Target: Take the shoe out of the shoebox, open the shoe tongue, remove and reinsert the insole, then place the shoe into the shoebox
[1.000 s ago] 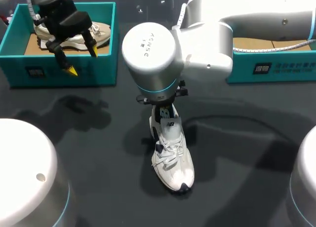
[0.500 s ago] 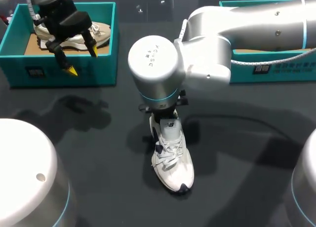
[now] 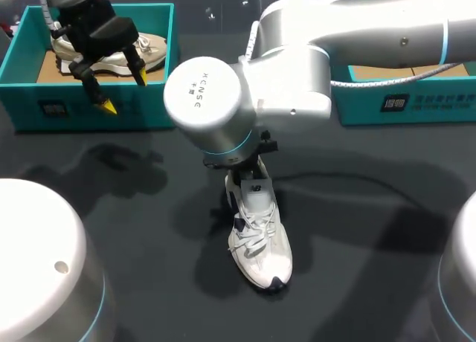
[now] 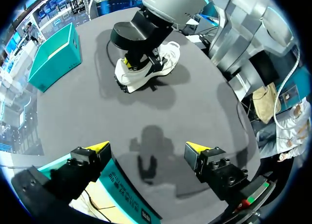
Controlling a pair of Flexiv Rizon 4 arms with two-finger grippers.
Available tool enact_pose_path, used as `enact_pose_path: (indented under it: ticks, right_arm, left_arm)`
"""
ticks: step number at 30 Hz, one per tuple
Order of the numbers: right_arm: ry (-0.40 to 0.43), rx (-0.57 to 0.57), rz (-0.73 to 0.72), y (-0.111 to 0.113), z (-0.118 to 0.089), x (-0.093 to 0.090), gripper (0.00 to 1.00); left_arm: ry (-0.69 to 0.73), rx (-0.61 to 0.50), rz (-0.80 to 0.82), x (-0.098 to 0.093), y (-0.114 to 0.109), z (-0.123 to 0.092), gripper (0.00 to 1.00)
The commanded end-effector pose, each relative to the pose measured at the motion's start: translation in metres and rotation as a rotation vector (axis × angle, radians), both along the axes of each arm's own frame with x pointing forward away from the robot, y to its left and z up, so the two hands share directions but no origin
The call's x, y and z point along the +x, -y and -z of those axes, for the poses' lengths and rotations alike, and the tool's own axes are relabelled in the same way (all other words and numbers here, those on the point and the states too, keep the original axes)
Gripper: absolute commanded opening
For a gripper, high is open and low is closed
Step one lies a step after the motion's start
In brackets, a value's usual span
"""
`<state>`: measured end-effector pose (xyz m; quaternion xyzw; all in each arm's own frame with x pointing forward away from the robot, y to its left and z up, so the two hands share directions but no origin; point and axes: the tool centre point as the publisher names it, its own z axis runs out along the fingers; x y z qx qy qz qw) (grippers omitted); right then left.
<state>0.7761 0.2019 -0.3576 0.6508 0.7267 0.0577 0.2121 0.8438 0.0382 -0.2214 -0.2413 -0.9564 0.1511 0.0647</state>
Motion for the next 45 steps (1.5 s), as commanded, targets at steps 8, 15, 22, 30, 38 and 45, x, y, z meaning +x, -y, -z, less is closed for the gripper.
enact_pose_path:
  ticks: [8,15,22,30,38,45]
  right_arm:
    - [-0.079,-0.064,0.024,-0.002,0.036,0.009,0.00]
    - [-0.140,-0.032,0.025,-0.006,0.056,0.002,0.00]
    - [-0.095,-0.026,0.022,-0.005,0.016,-0.002,0.00]
    - [-0.127,0.050,-0.008,0.002,0.008,0.007,0.00]
    - [-0.201,0.184,-0.091,-0.010,0.035,0.014,0.00]
    - [-0.251,0.201,-0.133,-0.024,0.051,0.008,0.00]
  left_arm:
    - [0.000,0.002,0.001,0.000,0.000,0.000,1.00]
    - [0.000,0.002,0.001,0.000,0.000,0.000,1.00]
    - [0.000,0.002,0.001,0.000,0.000,0.000,1.00]
    - [0.000,0.002,0.001,0.000,0.000,0.000,1.00]
    - [0.000,0.002,0.001,0.000,0.000,0.000,1.00]
    - [0.000,0.002,0.001,0.000,0.000,0.000,1.00]
